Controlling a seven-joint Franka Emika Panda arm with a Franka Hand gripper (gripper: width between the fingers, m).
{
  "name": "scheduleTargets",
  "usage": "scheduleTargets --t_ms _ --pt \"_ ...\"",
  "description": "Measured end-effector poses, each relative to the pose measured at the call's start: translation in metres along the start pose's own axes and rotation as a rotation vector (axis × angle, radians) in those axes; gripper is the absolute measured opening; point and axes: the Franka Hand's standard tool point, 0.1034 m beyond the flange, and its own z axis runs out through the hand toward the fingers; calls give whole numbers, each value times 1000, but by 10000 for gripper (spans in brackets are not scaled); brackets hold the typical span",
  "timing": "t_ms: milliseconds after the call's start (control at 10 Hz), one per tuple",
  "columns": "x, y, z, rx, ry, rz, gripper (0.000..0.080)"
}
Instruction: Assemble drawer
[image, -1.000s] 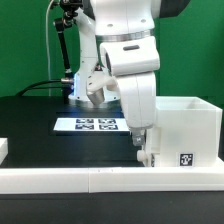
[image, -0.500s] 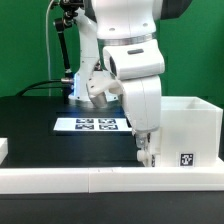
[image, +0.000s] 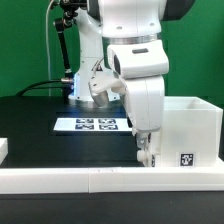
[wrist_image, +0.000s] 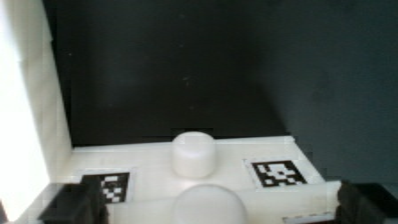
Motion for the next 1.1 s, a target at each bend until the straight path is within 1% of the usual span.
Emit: scheduleTargets --t_ms 100,400,600,800,1100 --pt "0 0 0 -7 0 3 649" --pt "0 1 0 -9 1 -10 649" --pt "0 6 -2 -32 1 -27 649" --pt "3 8 -3 -36 1 -3 649" --pt "2 7 -2 -35 -6 16 649"
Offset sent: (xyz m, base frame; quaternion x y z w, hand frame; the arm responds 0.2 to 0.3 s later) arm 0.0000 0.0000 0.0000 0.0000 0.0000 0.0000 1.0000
